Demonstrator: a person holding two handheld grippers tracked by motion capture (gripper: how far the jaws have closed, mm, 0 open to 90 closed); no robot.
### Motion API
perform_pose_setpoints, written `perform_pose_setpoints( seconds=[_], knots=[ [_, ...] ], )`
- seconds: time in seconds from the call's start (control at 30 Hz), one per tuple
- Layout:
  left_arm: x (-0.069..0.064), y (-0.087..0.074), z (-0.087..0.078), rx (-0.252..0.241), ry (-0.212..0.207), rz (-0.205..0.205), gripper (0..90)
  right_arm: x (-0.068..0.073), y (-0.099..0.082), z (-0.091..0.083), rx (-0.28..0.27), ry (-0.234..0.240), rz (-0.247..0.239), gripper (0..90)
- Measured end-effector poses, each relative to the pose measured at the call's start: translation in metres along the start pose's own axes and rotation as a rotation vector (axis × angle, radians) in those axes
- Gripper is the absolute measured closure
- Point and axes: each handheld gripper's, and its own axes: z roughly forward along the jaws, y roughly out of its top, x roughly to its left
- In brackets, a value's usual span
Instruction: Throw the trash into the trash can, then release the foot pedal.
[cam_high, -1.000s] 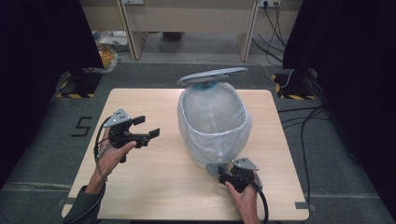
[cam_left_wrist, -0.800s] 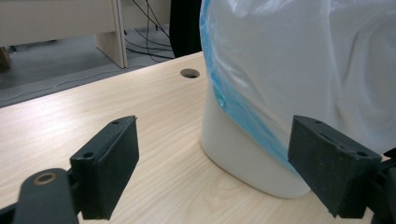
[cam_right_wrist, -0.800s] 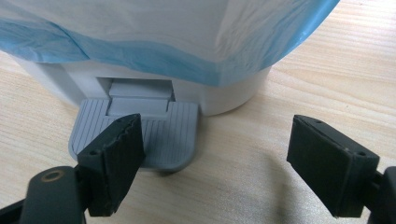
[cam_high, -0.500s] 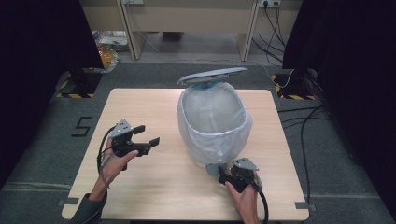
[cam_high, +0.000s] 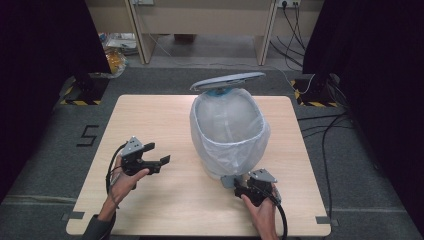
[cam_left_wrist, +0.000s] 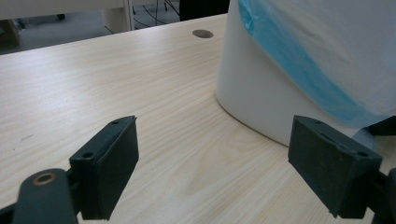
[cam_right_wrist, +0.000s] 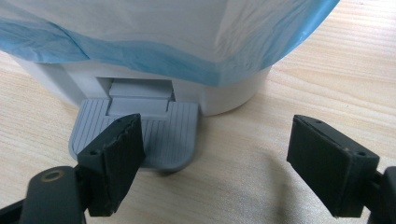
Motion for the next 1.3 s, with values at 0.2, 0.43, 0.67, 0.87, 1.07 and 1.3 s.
perform_pose_setpoints(
  seconds=[0.2, 0.43, 0.67, 0.87, 1.07, 1.3],
  knots=[
    [0.004, -0.012, 0.008, 0.038, 0.027, 0.011, 15.8, 0.0, 0.0, 0.0, 0.0, 0.0, -0.003, 18.8],
    [0.011, -0.031, 0.016, 0.122, 0.07, 0.002, 15.9, 0.0, 0.0, 0.0, -0.001, 0.0, -0.006, 18.8],
    [0.014, -0.045, 0.019, 0.207, 0.103, 0.023, 15.9, 0.0, 0.0, 0.0, -0.002, -0.003, -0.005, 18.8],
    [0.015, -0.053, 0.022, 0.278, 0.124, 0.027, 15.9, 0.0, 0.0, 0.0, -0.002, -0.002, -0.005, 18.8],
    [0.015, -0.057, 0.022, 0.294, 0.13, 0.03, 14.6, 0.0, 0.0, 0.0, 0.0, 0.001, -0.003, 18.8],
    [0.015, -0.057, 0.023, 0.294, 0.136, 0.025, 13.6, 0.0, 0.0, 0.0, -0.001, 0.002, -0.006, 18.8]
  ],
)
